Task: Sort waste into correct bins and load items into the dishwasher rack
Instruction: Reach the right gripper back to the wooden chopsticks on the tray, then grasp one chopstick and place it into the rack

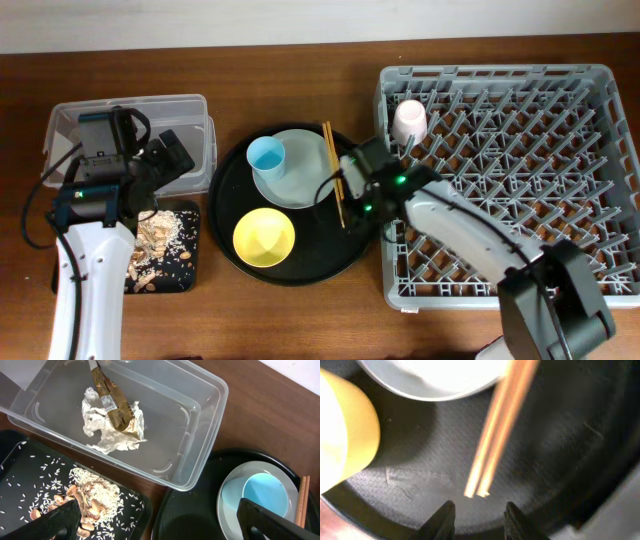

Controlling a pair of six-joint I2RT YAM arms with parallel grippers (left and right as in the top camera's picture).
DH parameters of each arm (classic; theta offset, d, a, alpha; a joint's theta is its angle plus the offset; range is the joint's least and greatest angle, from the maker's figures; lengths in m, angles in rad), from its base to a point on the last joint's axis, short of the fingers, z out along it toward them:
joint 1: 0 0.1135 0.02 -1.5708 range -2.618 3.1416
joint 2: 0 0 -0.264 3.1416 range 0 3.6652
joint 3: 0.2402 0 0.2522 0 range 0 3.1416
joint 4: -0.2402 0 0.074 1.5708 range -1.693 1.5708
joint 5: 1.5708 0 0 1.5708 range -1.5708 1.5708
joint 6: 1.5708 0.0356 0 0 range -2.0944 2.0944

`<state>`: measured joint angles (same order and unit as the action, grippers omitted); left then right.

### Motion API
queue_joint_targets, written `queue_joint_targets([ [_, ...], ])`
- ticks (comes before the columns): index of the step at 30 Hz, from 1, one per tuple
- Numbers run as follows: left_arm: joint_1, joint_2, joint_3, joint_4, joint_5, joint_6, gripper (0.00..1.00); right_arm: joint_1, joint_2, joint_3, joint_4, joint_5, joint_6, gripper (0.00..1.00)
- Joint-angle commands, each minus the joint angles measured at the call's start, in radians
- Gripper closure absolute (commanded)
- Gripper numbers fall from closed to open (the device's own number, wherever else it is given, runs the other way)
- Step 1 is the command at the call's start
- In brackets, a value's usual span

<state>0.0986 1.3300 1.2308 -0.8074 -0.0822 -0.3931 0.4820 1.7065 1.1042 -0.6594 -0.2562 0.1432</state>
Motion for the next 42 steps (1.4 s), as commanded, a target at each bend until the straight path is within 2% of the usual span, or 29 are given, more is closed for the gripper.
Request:
queue_joint_targets([
  [1,0.003,-0.003,0.015,0.001,0.003,0.005,0.01,-0.076,0.000,0.050,-0.037,-0.152,-0.011,0.66],
  [21,0.003,-0.003,0.015,0.001,0.003,0.005,0.01,-0.063,0.000,0.046,-0.089,-0.121,-0.038,0.65],
  [29,0.003,-0.003,0.015,0.001,0.003,0.005,0.01,-0.046,-0.029,0.113,-0.139,-0.117,-0.038,0.65],
  [33,0.003,-0.003,0.015,0.001,0.003,0.005,0.01,0.064,-0.028,0.109,-0.155,0.095,-0.027,0.65],
  [35,0.003,-0.003,0.015,0.001,0.003,0.005,0.01,0.106,-0.021,0.109,-0.156,0.192,0.028,0.66],
  [42,0.003,-0.003,0.015,0.001,0.003,0.005,0.01,0.127,0.020,0.071,-0.085,0.201,0.031,0.65],
])
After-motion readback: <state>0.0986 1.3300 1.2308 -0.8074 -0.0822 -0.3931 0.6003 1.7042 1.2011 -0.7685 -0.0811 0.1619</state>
